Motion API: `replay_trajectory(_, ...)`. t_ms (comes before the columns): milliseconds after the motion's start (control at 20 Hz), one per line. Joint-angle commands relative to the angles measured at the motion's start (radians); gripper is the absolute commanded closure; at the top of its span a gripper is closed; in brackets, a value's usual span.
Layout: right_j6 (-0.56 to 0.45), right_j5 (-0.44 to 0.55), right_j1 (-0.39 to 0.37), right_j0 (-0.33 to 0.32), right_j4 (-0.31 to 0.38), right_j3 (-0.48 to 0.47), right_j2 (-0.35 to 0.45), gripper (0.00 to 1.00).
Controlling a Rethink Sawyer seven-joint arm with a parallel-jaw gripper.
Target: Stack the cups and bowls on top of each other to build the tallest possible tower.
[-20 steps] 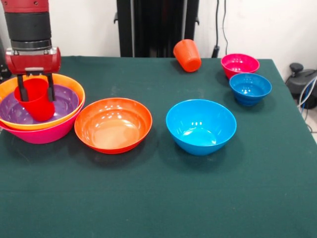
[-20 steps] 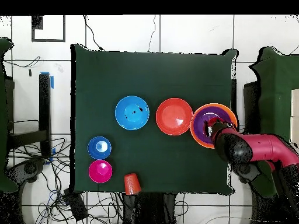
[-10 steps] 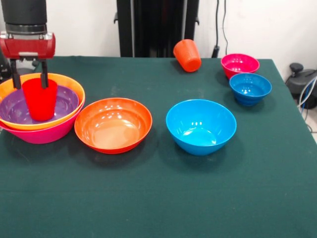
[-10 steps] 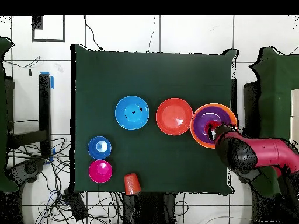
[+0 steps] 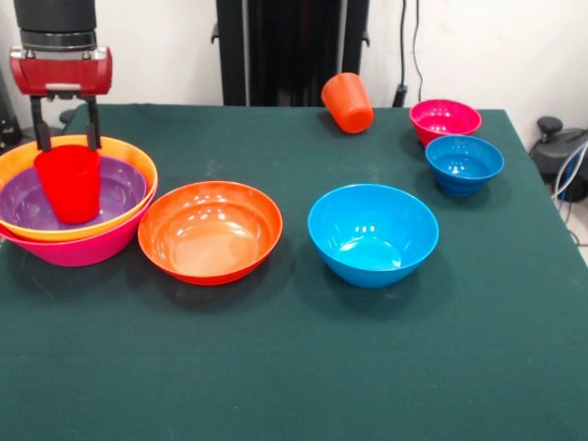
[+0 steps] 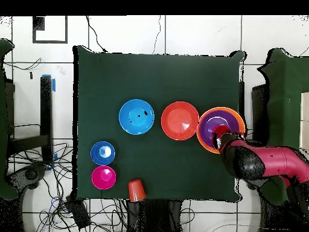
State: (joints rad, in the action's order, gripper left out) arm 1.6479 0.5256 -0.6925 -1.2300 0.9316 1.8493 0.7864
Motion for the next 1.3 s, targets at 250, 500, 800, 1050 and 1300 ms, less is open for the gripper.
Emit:
replay_trajectory(250, -0.053, 0.103, 0.020, 0.053, -0.038, 0.076, -0.081, 0.00)
replay_trajectory(500, -0.004, 0.080, 0.013, 0.068, -0.053, 0.108, -0.110, 0.00)
replay_trajectory(800, 0.061, 0.024, 0.019, 0.074, -0.073, 0.165, -0.139, 0.00)
replay_trajectory(1050, 0.061, 0.048, -0.075, 0.063, -0.145, 0.237, -0.121, 0.00)
replay_trajectory(1300, 0.064, 0.031, -0.097, 0.055, -0.193, 0.286, -0.119, 0.00)
